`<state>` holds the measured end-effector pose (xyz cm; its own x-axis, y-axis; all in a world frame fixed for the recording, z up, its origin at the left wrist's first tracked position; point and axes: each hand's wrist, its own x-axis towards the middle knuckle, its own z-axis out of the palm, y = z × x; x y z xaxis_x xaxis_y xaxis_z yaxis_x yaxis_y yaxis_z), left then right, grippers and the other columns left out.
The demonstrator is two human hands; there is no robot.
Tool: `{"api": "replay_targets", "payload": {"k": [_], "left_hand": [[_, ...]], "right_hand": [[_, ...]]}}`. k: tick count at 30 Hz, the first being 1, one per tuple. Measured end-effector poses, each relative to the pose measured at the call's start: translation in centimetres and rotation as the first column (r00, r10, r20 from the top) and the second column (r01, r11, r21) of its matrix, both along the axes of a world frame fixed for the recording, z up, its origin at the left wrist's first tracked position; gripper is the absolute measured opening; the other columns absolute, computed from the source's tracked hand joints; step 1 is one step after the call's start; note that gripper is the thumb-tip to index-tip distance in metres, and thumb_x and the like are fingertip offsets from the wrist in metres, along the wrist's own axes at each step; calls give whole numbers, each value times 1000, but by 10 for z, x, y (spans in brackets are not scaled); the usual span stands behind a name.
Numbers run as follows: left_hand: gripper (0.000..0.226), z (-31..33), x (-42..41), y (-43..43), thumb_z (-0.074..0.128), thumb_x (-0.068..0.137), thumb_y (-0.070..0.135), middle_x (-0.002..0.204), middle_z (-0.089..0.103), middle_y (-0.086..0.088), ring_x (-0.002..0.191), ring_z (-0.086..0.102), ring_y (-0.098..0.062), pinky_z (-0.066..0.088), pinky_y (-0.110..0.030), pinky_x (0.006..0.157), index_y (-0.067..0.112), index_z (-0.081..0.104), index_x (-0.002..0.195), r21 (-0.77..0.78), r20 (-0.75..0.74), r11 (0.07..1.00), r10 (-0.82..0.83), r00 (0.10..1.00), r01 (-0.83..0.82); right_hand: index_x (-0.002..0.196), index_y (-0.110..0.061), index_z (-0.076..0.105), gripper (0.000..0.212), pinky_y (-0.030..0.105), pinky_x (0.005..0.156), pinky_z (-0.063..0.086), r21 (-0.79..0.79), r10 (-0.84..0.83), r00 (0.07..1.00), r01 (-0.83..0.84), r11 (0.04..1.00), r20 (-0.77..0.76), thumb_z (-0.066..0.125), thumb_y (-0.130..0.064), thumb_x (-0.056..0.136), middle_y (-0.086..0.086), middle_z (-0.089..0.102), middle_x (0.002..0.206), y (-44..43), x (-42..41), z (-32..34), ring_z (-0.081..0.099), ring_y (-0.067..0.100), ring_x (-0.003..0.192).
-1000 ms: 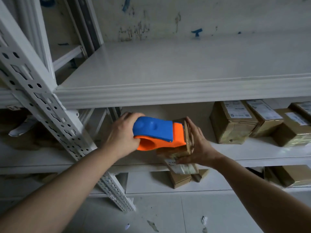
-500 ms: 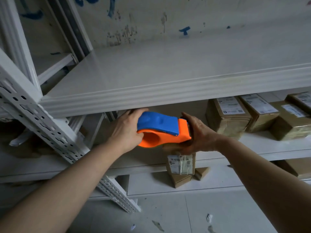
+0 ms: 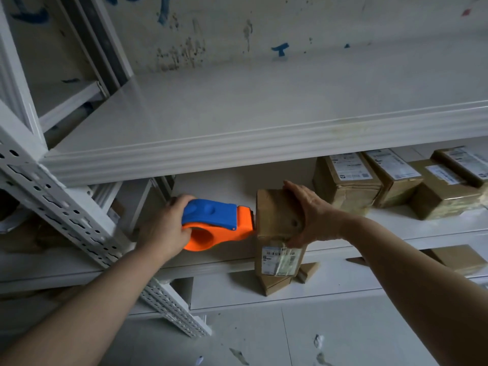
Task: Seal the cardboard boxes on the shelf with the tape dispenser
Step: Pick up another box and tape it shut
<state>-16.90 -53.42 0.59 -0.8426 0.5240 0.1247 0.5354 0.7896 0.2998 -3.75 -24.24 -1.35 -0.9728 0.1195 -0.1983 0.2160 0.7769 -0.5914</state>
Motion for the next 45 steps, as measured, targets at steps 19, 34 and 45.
{"api": "replay_targets", "payload": {"k": [19, 34, 45], "left_hand": [[60, -10, -7, 9, 67, 79, 8, 115, 59, -4, 94, 61, -26, 53, -38, 70, 28, 42, 130, -28, -17, 999, -35, 999, 35], [67, 16, 10, 20, 66, 80, 12, 130, 51, -3, 113, 55, -26, 48, -37, 80, 26, 38, 139, -69, -192, 996, -65, 979, 53], [80, -5, 40, 93, 63, 75, 5, 132, 45, 6, 116, 50, -20, 51, -39, 86, 36, 31, 142, -142, -142, 958, -267, 953, 248]], "right_hand": [[149, -13, -21, 122, 51, 118, -7, 638, 261, 959, -271, 721, 112, 58, -69, 77, 7, -27, 157, -62, 2, 12, -24, 23, 144], [151, -26, -15, 147, 37, 113, 32, 51, 1, 993, 5, 999, -114, 92, -44, 51, 0, -1, 155, -35, -14, -16, 24, 26, 141], [150, -24, -19, 147, 47, 120, 2, 34, -38, 992, 43, 998, -121, 88, -51, 54, -3, 7, 161, -6, 9, -69, 1, 17, 148]]}}
